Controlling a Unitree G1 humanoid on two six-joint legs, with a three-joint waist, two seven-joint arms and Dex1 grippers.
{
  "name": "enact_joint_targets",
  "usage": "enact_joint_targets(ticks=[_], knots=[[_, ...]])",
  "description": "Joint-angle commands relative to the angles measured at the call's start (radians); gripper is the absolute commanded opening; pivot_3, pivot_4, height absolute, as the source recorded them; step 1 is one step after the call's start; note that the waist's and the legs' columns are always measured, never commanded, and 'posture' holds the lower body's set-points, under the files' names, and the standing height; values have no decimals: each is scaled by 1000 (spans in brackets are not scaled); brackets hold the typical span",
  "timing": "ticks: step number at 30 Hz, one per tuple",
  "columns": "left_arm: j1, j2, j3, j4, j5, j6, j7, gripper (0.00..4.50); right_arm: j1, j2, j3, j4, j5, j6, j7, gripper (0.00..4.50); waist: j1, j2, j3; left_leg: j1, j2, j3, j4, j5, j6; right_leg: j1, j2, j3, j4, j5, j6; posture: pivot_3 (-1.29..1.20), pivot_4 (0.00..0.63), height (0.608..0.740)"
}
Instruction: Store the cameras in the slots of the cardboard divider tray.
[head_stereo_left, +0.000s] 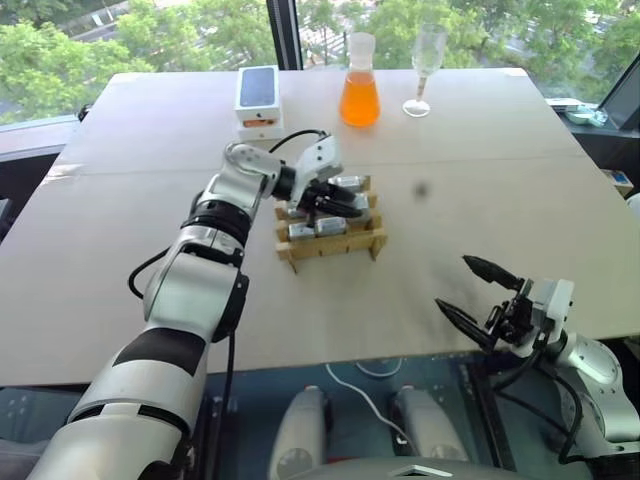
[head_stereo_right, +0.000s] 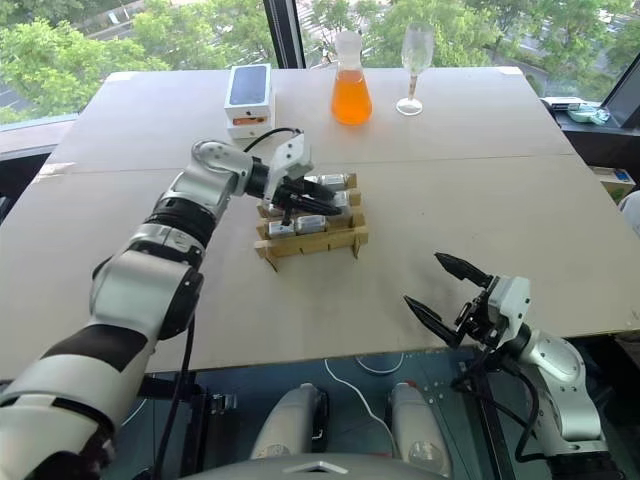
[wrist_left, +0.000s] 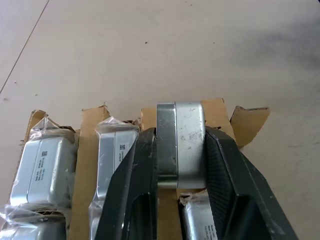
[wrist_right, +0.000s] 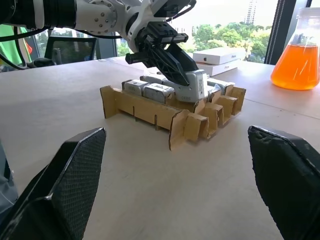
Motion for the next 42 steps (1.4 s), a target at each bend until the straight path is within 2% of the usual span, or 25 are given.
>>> enact_joint_targets(ticks=[1,5,17,19,20,21,22,25,29,32,37,40,42], knots=[[-17,-4,9,-18,6,-3,-50,711,-2,7,-28,-28,0,-24,8,4500,0,0,0,0,0,0,0,0,0,0,0,0,0,0,0,0,150,740],[4,6,-8,-39,27,6,-91,711,-8,10,-36,-15,-2,-22,13,4500,0,0,0,0,0,0,0,0,0,0,0,0,0,1,-1,0,150,740],[15,6,-9,-55,51,66,-73,711,-50,15,-40,6,-8,-9,27,4500,-1,0,0,0,0,0,0,0,0,0,0,0,0,1,-1,0,150,740],[28,16,-18,-86,32,61,-131,1720,-54,14,-41,13,-7,-11,32,4500,-2,0,0,0,0,0,0,0,0,0,0,0,0,1,-1,0,150,740],[35,21,-21,-109,16,67,-155,1869,-55,15,-42,14,-6,-11,34,4500,-3,0,0,0,0,0,0,0,0,0,0,0,0,1,-2,0,150,740],[36,17,-7,-123,9,75,-149,2498,-56,15,-43,16,-5,-11,36,4500,-3,0,0,0,0,0,-1,0,0,0,0,0,0,1,-2,0,150,740],[32,13,9,-130,4,80,-122,2642,-58,16,-42,18,-5,-11,36,4500,-2,0,0,0,0,0,-1,0,0,0,0,0,0,1,-2,0,150,740],[38,27,63,-207,-40,99,-103,4086,-65,20,-40,26,-8,-11,40,4500,0,0,0,0,0,0,0,0,0,0,0,0,0,1,-2,0,150,740],[96,79,174,-417,-148,239,-48,4086,-73,18,-38,25,-9,0,39,4500,-4,0,0,0,0,0,0,0,0,0,0,0,0,1,-2,0,150,740],[263,168,281,-706,-243,345,12,4086,-80,12,-41,25,-6,17,38,4500,-27,1,-1,1,1,0,-1,0,0,0,-1,0,1,1,-2,0,150,740],[610,276,449,-1121,-355,519,165,4086,-120,2,-54,65,-17,43,30,4500,-26,2,0,2,2,-1,-2,0,0,0,0,0,2,1,-3,0,150,740],[988,300,614,-1341,-347,487,246,4086,-183,-23,-55,131,-34,75,41,4500,-31,3,-1,3,4,0,-1,0,0,0,-3,0,1,1,-3,0,150,740],[1175,291,697,-1425,-353,456,282,4086,-224,-43,-54,180,-47,86,60,4500,-26,2,-1,5,4,2,-2,0,0,1,-6,4,1,2,-3,0,150,740]])
